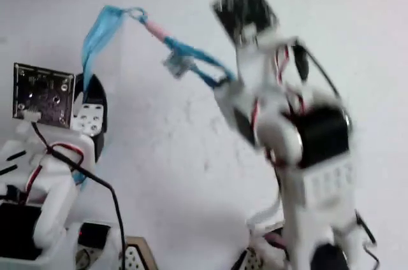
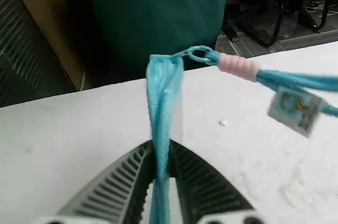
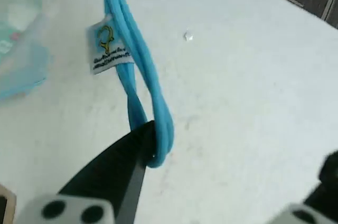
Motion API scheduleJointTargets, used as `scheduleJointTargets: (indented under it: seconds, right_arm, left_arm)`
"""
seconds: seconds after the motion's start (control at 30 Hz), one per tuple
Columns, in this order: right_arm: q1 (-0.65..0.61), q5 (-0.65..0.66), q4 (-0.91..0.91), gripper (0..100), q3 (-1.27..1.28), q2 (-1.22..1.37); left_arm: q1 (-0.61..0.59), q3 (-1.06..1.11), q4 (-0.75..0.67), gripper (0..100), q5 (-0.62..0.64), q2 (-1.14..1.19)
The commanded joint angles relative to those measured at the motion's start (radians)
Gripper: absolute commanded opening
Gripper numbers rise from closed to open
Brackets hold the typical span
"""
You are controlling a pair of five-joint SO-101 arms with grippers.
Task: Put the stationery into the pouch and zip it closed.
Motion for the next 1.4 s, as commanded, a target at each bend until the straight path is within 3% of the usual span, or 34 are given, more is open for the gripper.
scheduleJointTargets:
  seconds: [0.0, 0.13, 0.17, 0.27, 0.4, 0.47, 0.57, 0.67, 0.73, 1.03, 1.27, 1.37]
  right_arm:
    - [-0.004, 0.000, -0.054, 26.6, 0.356, -0.254]
    - [0.056, 0.008, -0.228, 2.3, 0.750, -0.493]
    - [0.074, 0.008, -0.280, 0.9, 0.842, -0.549]
    - [0.134, 0.002, -0.447, 7.7, 1.119, -0.717]
    - [0.176, 0.000, -0.687, 2.7, 1.438, -0.921]
    - [0.189, 0.000, -0.788, 1.6, 1.570, -1.020]
    - [0.219, 0.008, -0.865, 1.8, 1.726, -1.175]
    - [0.226, 0.008, -0.868, 1.7, 1.835, -1.234]
    - [0.225, 0.006, -0.868, 1.7, 1.867, -1.205]
    - [0.219, 0.006, -0.806, 1.7, 1.898, -1.208]
    - [0.220, 0.005, -0.469, 1.7, 1.898, -1.211]
    - [0.225, 0.008, -0.476, 1.7, 1.898, -1.221]
  left_arm:
    - [-0.013, 0.011, -0.032, 20, 0.137, -0.008]
    - [0.030, 0.031, 0.017, 20, 0.150, -0.010]
    - [0.038, 0.032, 0.037, 21, 0.153, -0.013]
    - [0.054, 0.023, 0.117, 25, 0.170, -0.016]
    - [0.024, 0.025, 0.186, 25, 0.193, -0.016]
    - [-0.038, 0.034, 0.180, 22, 0.189, -0.018]
    - [-0.143, 0.087, 0.115, 13, 0.081, -0.018]
    - [-0.202, 0.190, 0.017, 3, -0.054, -0.018]
    - [-0.223, 0.262, -0.034, 3, -0.106, -0.018]
    - [-0.291, 0.598, -0.299, 2, -0.118, -0.018]
    - [-0.332, 0.884, -0.598, 2, -0.118, -0.018]
    - [-0.332, 1.003, -0.724, 2, -0.118, -0.018]
